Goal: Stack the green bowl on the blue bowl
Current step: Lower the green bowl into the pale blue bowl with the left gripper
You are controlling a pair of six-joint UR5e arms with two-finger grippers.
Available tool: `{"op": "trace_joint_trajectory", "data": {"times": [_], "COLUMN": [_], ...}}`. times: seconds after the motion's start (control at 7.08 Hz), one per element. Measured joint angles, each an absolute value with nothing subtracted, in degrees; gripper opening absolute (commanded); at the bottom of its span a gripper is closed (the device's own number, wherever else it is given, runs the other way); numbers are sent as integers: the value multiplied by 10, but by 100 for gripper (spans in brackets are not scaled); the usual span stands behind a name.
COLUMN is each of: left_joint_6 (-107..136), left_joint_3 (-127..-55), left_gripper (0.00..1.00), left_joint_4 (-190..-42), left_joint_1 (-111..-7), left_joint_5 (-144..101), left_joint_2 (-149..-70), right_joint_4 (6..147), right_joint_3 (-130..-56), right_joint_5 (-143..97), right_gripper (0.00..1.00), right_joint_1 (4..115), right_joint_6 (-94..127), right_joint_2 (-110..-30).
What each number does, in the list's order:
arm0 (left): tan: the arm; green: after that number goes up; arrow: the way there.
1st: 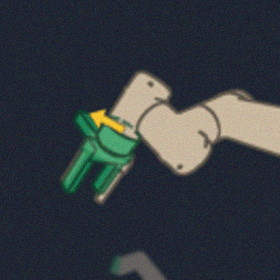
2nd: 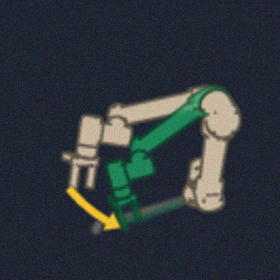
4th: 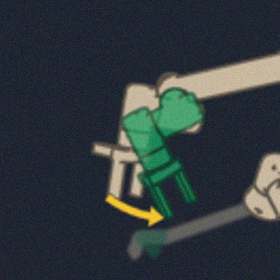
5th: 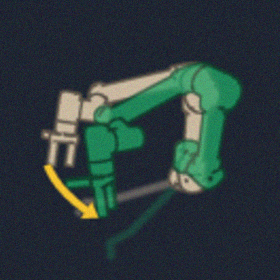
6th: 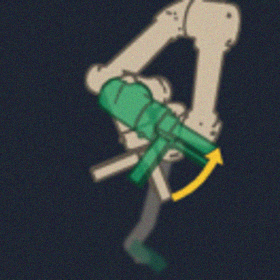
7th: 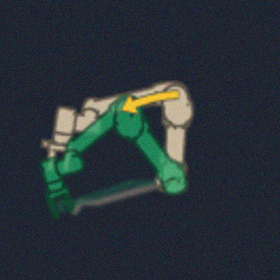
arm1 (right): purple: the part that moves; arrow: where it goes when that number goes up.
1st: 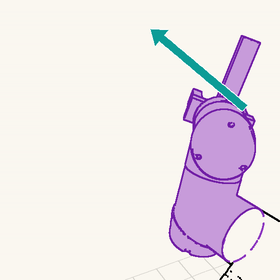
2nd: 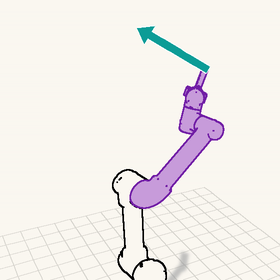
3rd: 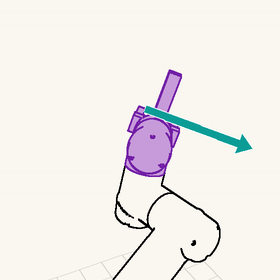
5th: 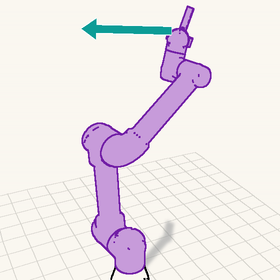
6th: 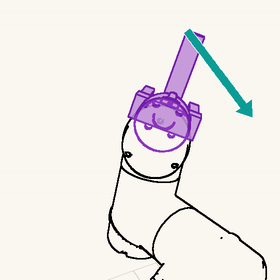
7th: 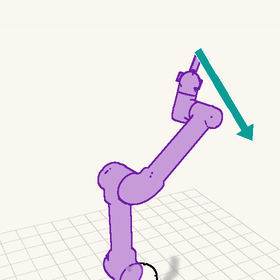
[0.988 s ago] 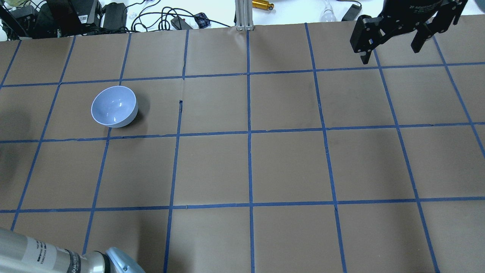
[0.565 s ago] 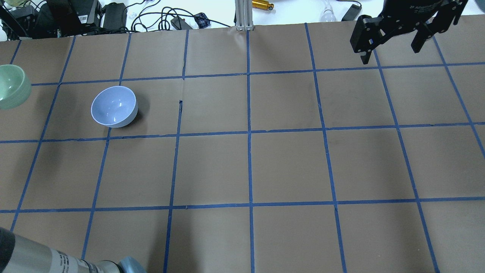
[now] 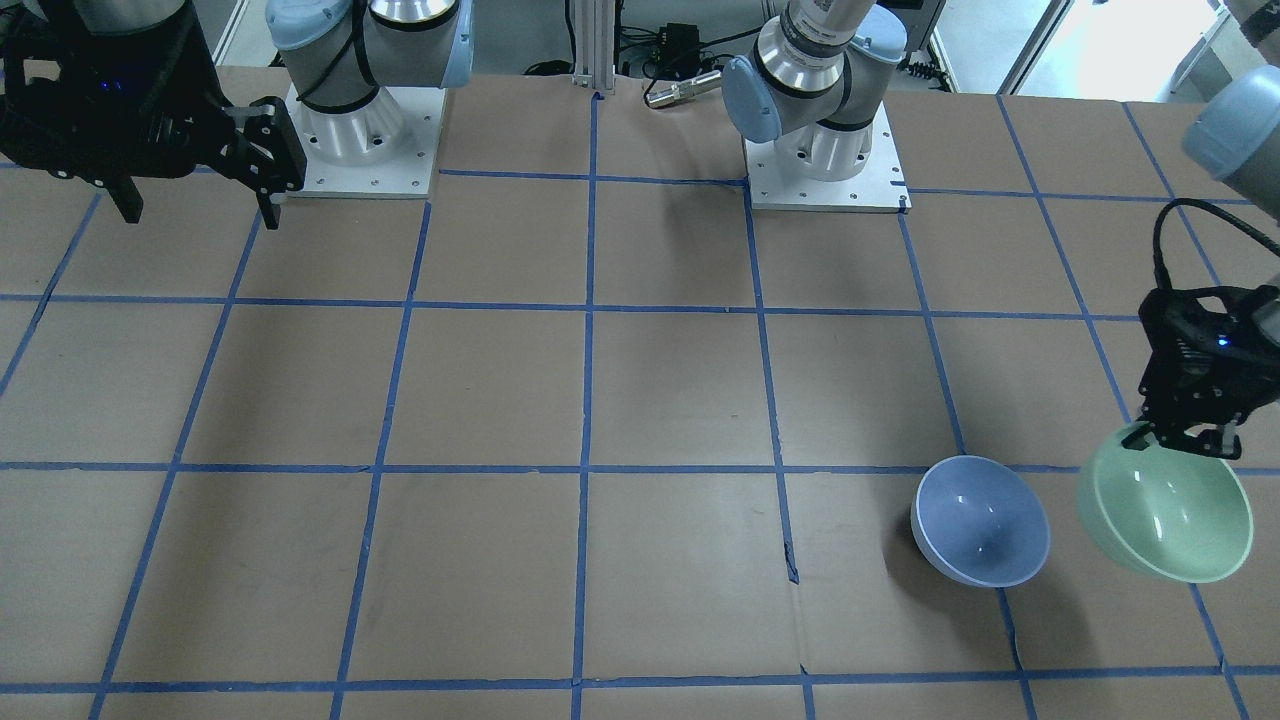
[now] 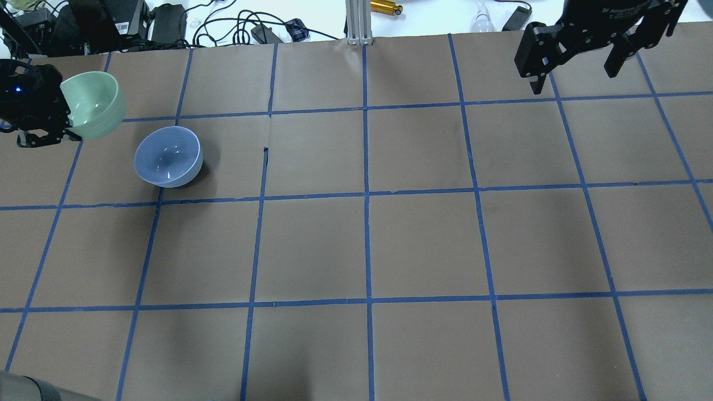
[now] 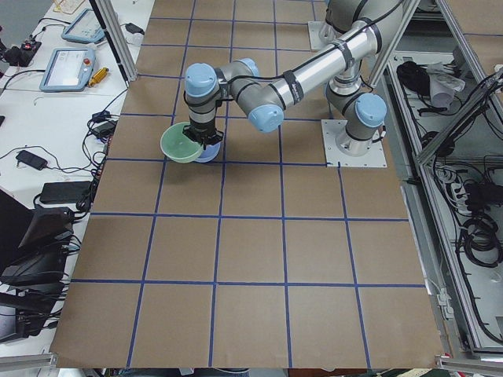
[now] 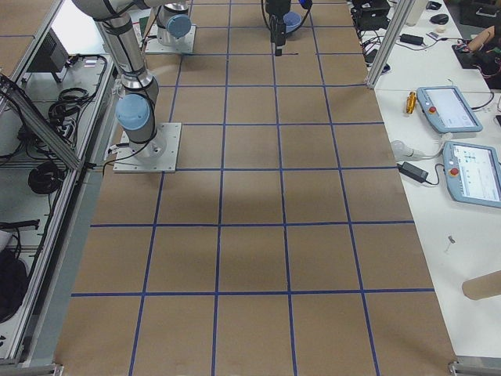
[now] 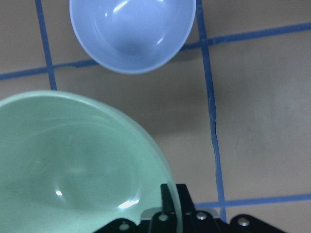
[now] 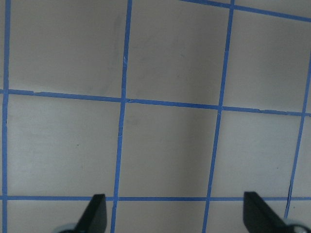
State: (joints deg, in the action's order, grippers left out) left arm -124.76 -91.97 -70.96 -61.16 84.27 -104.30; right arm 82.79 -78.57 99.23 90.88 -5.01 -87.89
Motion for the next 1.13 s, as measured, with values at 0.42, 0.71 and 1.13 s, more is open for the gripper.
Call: {"op": "trace_joint_trajectory", "data": {"times": [0.42, 0.71, 1.13], "left_joint_6": [-1204, -1202, -1201], "left_joint_3": [-990, -1046, -1081], "left_gripper": [0, 0, 100], "left_joint_4": [-665, -605, -560], "left_joint_1": [-653, -661, -665], "left_joint_5": [842, 843, 843], "left_joint_2": [-1018, -1003, -1012], "right_joint_4": [828, 828, 828], "right_joint_3": [-786, -786, -786], "right_joint_5": [992, 992, 992], "right_gripper": [100, 100, 100], "right_joint_1": [909, 909, 909], "right_joint_6": [-50, -50, -50], "right_joint_2": [-879, -879, -879]}}
